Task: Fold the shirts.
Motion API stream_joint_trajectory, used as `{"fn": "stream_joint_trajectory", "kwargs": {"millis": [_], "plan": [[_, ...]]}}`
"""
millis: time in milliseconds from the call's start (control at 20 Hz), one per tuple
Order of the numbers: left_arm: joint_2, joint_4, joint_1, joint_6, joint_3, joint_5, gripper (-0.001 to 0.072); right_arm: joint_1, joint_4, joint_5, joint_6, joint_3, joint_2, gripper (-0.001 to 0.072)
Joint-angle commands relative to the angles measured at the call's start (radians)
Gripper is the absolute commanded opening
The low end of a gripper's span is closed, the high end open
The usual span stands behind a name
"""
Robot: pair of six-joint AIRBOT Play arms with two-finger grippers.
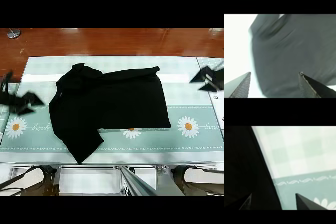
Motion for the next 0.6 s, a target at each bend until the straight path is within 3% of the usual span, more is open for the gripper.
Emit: {"fn": "stream_joint_trajectory", "kwargs": {"millis": [0, 100, 250, 550], "plan": [[0.184, -0.200, 0.218, 0.081, -0.390, 0.083, 0.0698, -0.098, 0.195, -0.243, -0.135, -0.461, 0.234, 0.0631], [0.240, -0.332, 0.286, 0.131, -0.535, 0.097, 0.0698, -0.098, 0.286, -0.310, -0.198, -0.649, 0.340, 0.0631], [0.259, -0.355, 0.268, 0.145, -0.636, 0.163, 0.0698, -0.093, 0.400, -0.292, -0.289, -0.782, 0.418, 0.0630], [0.234, -0.414, 0.122, 0.156, -0.713, 0.297, 0.0697, -0.094, 0.403, -0.253, -0.304, -0.834, 0.444, 0.0630]]}}
